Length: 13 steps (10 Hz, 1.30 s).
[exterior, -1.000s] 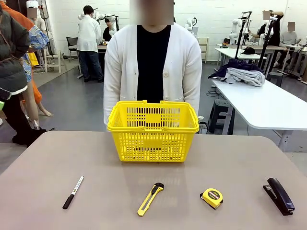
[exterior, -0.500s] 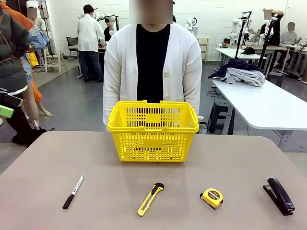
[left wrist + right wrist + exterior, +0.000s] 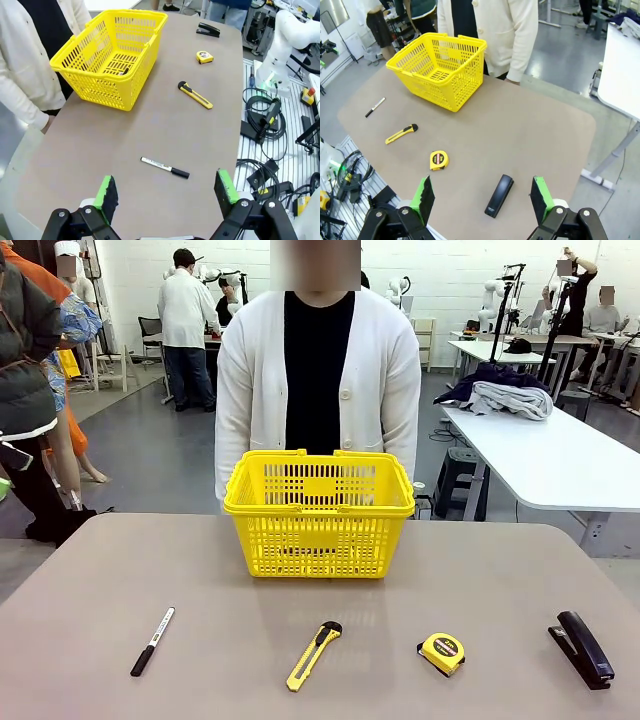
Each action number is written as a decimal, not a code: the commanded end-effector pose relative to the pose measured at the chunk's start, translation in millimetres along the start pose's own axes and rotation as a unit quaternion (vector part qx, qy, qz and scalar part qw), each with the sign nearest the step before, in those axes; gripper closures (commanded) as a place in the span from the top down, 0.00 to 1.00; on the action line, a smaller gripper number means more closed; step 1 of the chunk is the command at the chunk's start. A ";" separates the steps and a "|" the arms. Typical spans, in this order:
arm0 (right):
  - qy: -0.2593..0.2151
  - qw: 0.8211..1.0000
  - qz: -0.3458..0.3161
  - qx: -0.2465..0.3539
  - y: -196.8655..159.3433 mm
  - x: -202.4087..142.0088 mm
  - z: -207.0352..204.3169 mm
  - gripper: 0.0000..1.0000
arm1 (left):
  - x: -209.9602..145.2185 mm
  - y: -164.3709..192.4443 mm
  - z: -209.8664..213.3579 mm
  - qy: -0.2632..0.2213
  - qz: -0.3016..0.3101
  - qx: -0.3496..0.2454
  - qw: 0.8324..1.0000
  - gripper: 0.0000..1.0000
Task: Place the items the person wants into the basket.
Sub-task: Pick up the item the person points to and place it in the Market Basket.
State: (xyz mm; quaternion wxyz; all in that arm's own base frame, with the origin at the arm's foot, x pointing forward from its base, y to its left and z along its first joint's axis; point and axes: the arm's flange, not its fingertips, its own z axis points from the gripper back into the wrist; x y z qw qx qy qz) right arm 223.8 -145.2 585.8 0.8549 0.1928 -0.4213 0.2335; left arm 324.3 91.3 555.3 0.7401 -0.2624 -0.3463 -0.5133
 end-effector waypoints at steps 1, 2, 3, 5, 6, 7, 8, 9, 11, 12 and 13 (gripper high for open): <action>-0.003 1.000 0.000 0.002 -0.2 0.6 -1.4 1.00 | -2.3 1.7 -0.6 0.000 -0.001 -0.001 1.000 1.00; -0.003 1.000 0.000 0.002 -0.2 0.6 -1.4 1.00 | -2.3 1.7 -0.6 0.000 -0.001 -0.001 1.000 1.00; -0.003 1.000 0.000 0.002 -0.2 0.6 -1.4 1.00 | -2.3 1.7 -0.6 0.000 -0.001 -0.001 1.000 1.00; -0.003 1.000 0.000 0.002 -0.2 0.6 -1.4 1.00 | -2.3 1.7 -0.6 0.000 -0.001 -0.001 1.000 1.00; -0.003 1.000 0.000 0.002 -0.2 0.6 -1.4 1.00 | -2.3 1.7 -0.6 0.000 -0.001 -0.001 1.000 1.00; -0.003 1.000 0.000 0.002 -0.2 0.6 -1.4 1.00 | -2.3 1.7 -0.6 0.000 -0.001 -0.001 1.000 1.00; -0.003 1.000 0.000 0.002 -0.2 0.6 -1.4 1.00 | -2.3 1.7 -0.6 0.000 -0.001 -0.001 1.000 1.00; -0.003 1.000 0.000 0.002 -0.2 0.6 -1.4 1.00 | -2.3 1.7 -0.6 0.000 -0.001 -0.001 1.000 1.00; -0.003 1.000 0.000 0.002 -0.2 0.6 -1.4 1.00 | -2.3 1.7 -0.6 0.000 -0.001 -0.001 1.000 1.00; -0.003 1.000 0.000 0.002 -0.2 0.6 -1.4 1.00 | -2.3 1.7 -0.6 0.000 -0.001 -0.001 1.000 1.00; -0.003 1.000 0.000 0.002 -0.2 0.6 -1.4 1.00 | -2.3 1.7 -0.6 0.000 -0.001 -0.001 1.000 1.00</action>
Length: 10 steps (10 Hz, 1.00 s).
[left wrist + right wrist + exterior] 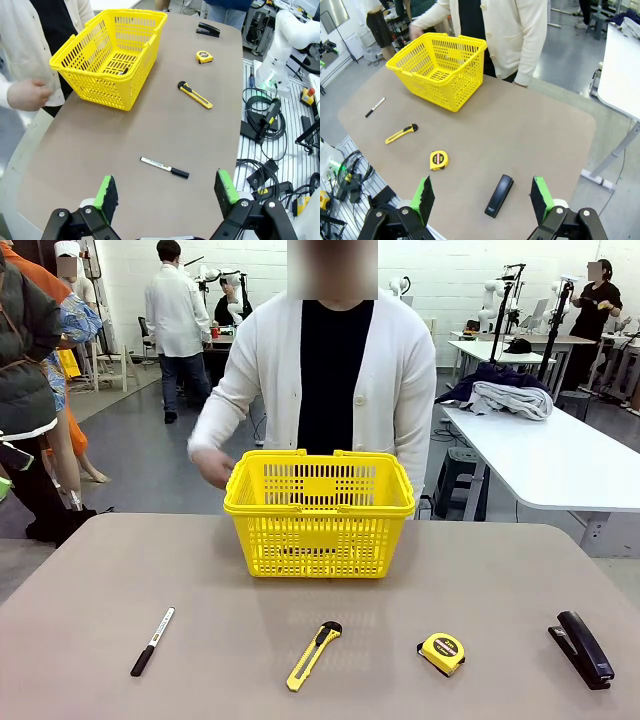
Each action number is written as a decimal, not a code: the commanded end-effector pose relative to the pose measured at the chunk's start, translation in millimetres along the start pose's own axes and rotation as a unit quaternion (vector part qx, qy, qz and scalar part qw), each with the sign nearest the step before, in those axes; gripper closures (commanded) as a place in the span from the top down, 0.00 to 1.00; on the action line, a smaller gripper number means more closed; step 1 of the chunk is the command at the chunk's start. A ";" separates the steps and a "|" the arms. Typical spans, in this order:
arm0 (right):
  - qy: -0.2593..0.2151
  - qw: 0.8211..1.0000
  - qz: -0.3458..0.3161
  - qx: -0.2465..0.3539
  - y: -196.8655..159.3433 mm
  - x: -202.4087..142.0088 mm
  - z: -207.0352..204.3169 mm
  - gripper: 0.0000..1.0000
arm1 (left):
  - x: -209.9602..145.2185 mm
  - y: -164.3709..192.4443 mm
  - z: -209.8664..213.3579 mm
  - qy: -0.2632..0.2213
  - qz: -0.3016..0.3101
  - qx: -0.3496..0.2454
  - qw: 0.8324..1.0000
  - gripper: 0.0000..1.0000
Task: Place the items the person wants into the basket.
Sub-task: Pick up the item the person points to and place it in the Market Basket.
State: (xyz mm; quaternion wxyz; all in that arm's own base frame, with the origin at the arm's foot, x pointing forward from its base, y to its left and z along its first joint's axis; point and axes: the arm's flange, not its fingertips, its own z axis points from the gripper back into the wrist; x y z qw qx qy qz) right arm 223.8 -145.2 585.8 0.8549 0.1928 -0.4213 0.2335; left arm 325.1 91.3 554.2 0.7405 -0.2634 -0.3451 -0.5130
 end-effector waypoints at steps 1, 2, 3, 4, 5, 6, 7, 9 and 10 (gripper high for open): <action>-0.003 1.000 0.000 0.002 -0.2 0.6 -1.4 1.00 | -1.6 1.0 0.3 0.000 -0.002 0.000 1.000 1.00; -0.003 1.000 0.000 0.002 -0.2 0.6 -1.4 1.00 | -1.6 1.0 0.3 0.000 -0.002 0.000 1.000 1.00; -0.003 1.000 0.000 0.002 -0.2 0.6 -1.4 1.00 | -1.6 1.0 0.3 0.000 -0.002 0.000 1.000 1.00; -0.003 1.000 0.000 0.002 -0.2 0.6 -1.4 1.00 | -1.6 1.0 0.3 0.000 -0.002 0.000 1.000 1.00; -0.003 1.000 0.000 0.002 -0.2 0.6 -1.4 1.00 | -1.6 1.0 0.3 0.000 -0.002 0.000 1.000 1.00; -0.003 1.000 0.000 0.002 -0.2 0.6 -1.4 1.00 | -1.6 1.0 0.3 0.000 -0.002 0.000 1.000 1.00; -0.003 1.000 0.000 0.002 -0.2 0.6 -1.4 1.00 | -1.6 1.0 0.3 0.000 -0.002 0.000 1.000 1.00; -0.003 1.000 0.000 0.002 -0.2 0.6 -1.4 1.00 | -1.6 1.0 0.3 0.000 -0.002 0.000 1.000 1.00; -0.003 1.000 0.000 0.002 -0.2 0.6 -1.4 1.00 | -1.6 1.0 0.3 0.000 -0.002 0.000 1.000 1.00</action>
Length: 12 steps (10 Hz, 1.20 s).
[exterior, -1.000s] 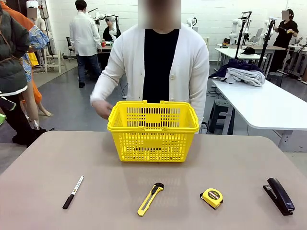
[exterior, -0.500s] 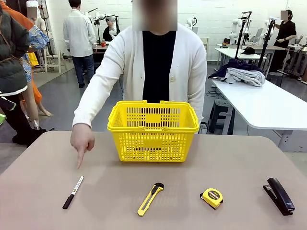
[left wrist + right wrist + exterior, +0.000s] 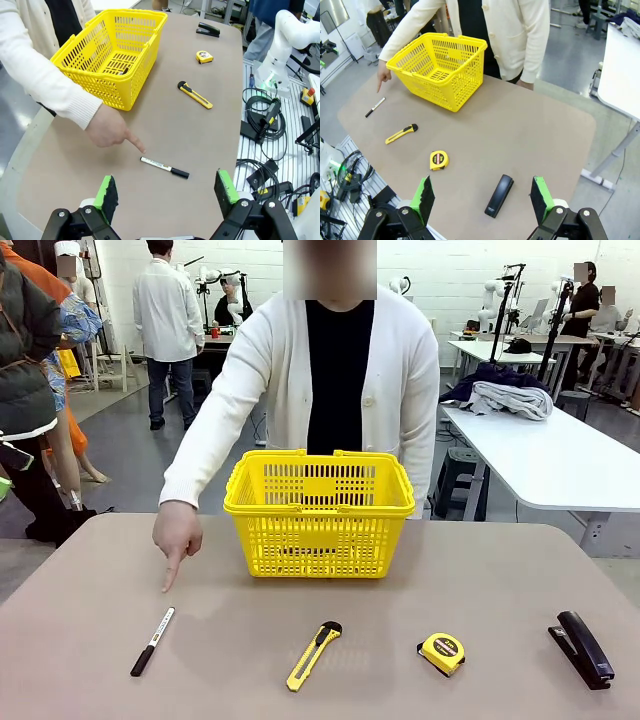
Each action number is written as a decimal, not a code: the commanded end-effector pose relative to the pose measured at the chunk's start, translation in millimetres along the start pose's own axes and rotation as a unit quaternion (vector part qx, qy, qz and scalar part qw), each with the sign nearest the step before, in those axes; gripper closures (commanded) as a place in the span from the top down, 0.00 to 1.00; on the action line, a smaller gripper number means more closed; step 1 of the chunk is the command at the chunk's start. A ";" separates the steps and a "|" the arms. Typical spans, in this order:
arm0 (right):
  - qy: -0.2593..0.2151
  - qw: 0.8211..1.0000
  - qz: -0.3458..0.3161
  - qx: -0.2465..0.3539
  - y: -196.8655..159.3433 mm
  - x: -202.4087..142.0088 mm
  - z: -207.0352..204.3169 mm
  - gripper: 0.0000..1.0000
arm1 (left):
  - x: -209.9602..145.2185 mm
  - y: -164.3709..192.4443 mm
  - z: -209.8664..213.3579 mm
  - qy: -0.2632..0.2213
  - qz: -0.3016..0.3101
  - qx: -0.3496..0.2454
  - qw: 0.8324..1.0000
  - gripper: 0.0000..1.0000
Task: Place the items the person wants into the basket.
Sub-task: Pick up the item the person points to and place it in the Market Basket.
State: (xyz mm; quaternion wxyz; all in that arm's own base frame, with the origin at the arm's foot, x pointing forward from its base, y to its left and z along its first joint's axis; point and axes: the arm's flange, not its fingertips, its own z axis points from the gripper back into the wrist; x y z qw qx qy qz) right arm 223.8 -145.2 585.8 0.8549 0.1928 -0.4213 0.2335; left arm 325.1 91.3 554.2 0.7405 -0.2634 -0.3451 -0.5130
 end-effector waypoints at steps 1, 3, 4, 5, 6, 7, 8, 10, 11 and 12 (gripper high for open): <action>-0.003 1.000 0.000 0.002 -0.2 0.6 -1.4 1.00 | -1.6 0.9 0.3 0.000 -0.002 0.000 1.000 1.00; -0.003 1.000 0.000 0.002 -0.2 0.6 -1.4 1.00 | -1.6 0.9 0.3 0.000 -0.002 0.000 1.000 1.00; -0.003 1.000 0.000 0.002 -0.2 0.6 -1.4 1.00 | 0.0 0.0 0.0 0.000 0.000 0.000 1.000 1.00; -0.003 1.000 0.000 0.002 -0.2 0.6 -1.4 1.00 | 16.3 -3.4 -18.6 0.045 0.087 0.067 0.993 1.00; -0.003 1.000 0.000 0.002 -0.2 0.6 -1.4 1.00 | 37.3 -13.3 -47.6 0.100 0.168 0.113 0.974 1.00; -0.003 1.000 0.000 0.002 -0.2 0.6 -1.4 1.00 | 45.9 -16.8 -63.3 0.146 0.199 0.160 0.956 1.00; -0.003 1.000 0.000 0.002 -0.2 0.6 -1.4 1.00 | 55.4 -21.2 -86.9 0.200 0.243 0.186 0.931 1.00; -0.003 1.000 0.000 0.002 -0.2 0.6 -1.4 1.00 | 61.6 -31.0 -118.0 0.277 0.304 0.172 0.895 1.00; -0.003 1.000 0.000 0.002 -0.2 0.6 -1.4 1.00 | 61.6 -34.7 -133.6 0.300 0.327 0.152 0.883 1.00; -0.003 1.000 0.000 0.002 -0.2 0.6 -1.4 1.00 | 59.1 -33.2 -152.2 0.317 0.345 0.155 0.870 1.00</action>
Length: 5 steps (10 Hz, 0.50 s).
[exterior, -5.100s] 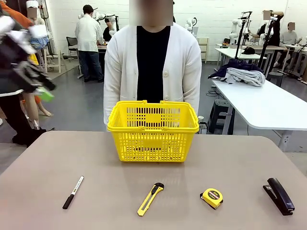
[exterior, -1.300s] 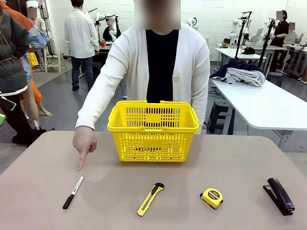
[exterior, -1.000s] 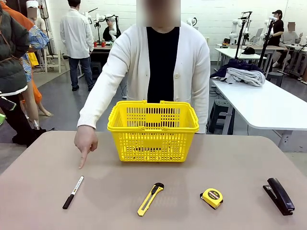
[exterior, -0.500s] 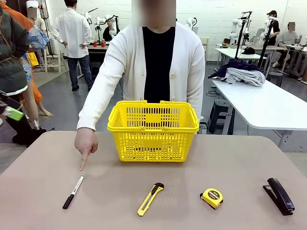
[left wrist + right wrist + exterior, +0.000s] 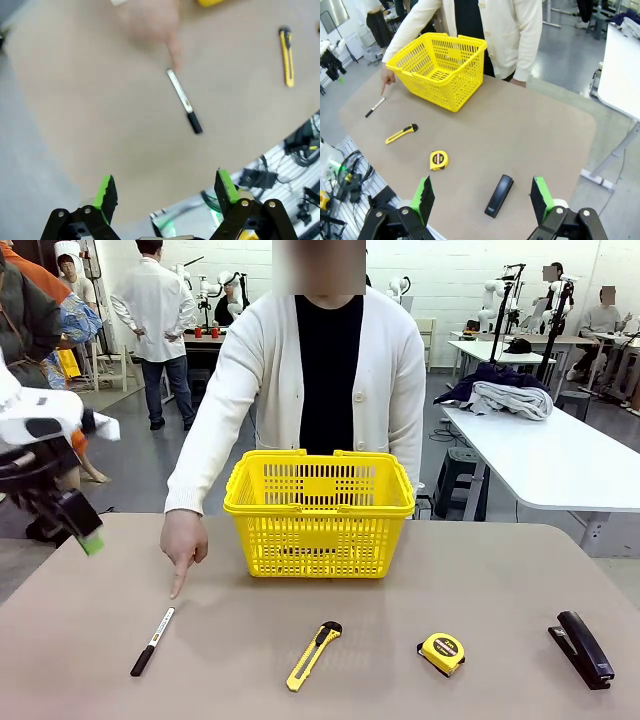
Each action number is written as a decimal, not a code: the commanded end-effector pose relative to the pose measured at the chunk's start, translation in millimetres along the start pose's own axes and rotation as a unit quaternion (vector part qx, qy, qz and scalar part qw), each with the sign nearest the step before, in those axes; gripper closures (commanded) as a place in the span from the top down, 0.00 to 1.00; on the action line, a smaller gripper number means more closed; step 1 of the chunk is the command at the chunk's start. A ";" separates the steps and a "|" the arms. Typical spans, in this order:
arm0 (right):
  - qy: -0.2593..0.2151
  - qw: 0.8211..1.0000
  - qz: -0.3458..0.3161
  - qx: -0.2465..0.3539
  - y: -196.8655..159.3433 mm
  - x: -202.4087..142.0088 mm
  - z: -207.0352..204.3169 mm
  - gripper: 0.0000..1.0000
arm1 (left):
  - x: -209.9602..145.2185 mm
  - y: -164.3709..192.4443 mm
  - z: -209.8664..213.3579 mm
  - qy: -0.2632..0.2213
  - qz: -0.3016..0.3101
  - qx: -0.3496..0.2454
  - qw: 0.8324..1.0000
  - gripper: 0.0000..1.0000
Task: Place the items the person wants into the basket.
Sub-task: Pick up the item the person points to and place it in the Market Basket.
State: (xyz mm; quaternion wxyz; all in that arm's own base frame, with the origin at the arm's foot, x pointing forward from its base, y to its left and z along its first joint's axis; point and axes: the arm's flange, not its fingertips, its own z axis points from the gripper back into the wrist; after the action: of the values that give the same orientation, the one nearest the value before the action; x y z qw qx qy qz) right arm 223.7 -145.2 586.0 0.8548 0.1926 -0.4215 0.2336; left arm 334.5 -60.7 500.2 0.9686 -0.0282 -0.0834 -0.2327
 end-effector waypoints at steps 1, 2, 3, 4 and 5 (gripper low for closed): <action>-0.003 1.000 0.000 0.002 -0.3 0.5 -1.5 1.00 | 21.1 -5.1 -12.7 0.027 0.044 -0.042 0.998 1.00; -0.003 1.000 0.000 0.002 -0.3 0.5 -1.5 1.00 | 30.7 -7.6 -30.3 0.021 0.079 -0.025 0.996 1.00; -0.003 1.000 0.000 0.002 -0.3 0.5 -1.5 1.00 | 38.5 -12.3 -45.6 0.015 0.100 0.001 0.995 1.00; -0.003 1.000 0.000 0.002 -0.3 0.5 -1.5 1.00 | 44.9 -18.8 -59.6 0.010 0.114 0.017 0.993 1.00; -0.003 1.000 0.000 0.002 -0.3 0.5 -1.5 1.00 | 48.9 -23.6 -70.1 0.015 0.125 0.017 0.992 1.00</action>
State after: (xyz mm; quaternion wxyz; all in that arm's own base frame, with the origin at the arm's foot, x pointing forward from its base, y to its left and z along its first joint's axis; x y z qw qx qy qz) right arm 223.7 -145.3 586.0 0.8548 0.1926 -0.4215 0.2335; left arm 372.4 -99.2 449.5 0.9888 -0.0426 -0.0640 -0.1279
